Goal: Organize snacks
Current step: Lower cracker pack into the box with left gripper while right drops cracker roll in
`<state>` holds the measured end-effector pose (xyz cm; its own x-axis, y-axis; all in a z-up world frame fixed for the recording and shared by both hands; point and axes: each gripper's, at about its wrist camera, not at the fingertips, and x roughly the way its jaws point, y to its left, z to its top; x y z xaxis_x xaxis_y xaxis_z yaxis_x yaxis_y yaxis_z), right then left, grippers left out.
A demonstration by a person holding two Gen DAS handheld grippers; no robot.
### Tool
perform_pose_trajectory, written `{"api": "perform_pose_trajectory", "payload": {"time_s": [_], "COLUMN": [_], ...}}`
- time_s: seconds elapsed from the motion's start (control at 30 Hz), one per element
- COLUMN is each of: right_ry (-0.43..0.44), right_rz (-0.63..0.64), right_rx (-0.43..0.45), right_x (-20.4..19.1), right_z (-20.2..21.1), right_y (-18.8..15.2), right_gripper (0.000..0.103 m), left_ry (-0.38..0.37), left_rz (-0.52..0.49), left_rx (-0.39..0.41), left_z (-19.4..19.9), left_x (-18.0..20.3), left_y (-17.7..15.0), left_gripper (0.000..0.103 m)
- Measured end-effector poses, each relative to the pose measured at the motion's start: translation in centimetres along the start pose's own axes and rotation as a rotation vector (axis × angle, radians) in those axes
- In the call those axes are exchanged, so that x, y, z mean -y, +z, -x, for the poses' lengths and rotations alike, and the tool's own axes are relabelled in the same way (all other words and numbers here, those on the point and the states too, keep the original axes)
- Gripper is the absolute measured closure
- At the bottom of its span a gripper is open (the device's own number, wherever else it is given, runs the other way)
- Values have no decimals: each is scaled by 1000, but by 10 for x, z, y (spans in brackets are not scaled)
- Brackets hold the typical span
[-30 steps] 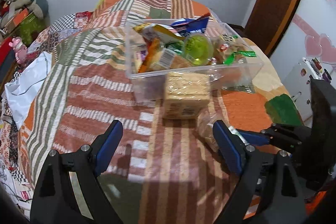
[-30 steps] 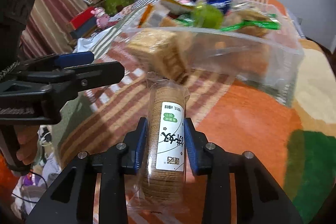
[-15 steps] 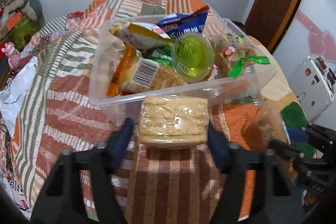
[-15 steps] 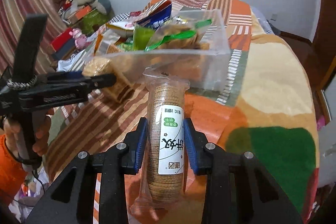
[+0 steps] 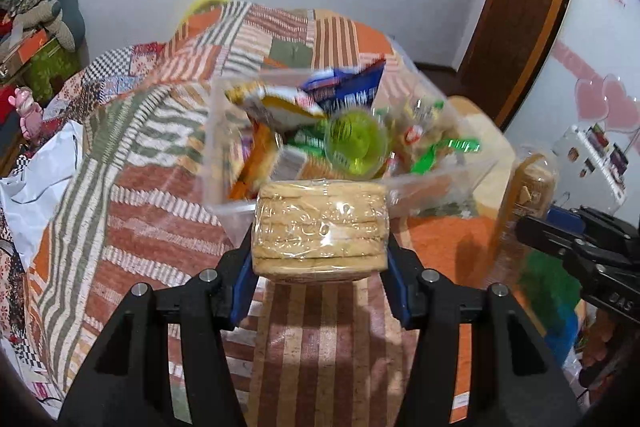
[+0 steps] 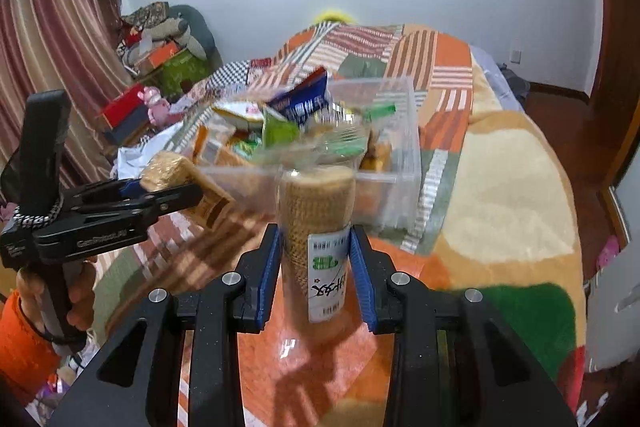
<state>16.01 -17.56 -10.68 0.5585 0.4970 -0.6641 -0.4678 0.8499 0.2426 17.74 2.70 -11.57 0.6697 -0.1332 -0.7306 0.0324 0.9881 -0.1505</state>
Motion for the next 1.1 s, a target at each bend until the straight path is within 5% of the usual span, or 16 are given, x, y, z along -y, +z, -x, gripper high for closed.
{"api": "perform_pose_trajectory", "payload": {"time_s": [0.57, 0.87, 1.1], "right_ry": [-75, -159, -141], "right_rz": [9, 58, 51], "right_rx": [180, 139, 106], "right_x": [12, 20, 24], "right_z": [23, -9, -32], "right_y": [63, 73, 84], "right_gripper": [72, 72, 74], "left_ry": [-19, 15, 29], "left_rz": [-21, -14, 3], "left_rx": [174, 103, 40], "left_z": [32, -15, -49], "left_x": [9, 3, -3], "left_y": [69, 81, 79], "left_gripper": [49, 49, 49]}}
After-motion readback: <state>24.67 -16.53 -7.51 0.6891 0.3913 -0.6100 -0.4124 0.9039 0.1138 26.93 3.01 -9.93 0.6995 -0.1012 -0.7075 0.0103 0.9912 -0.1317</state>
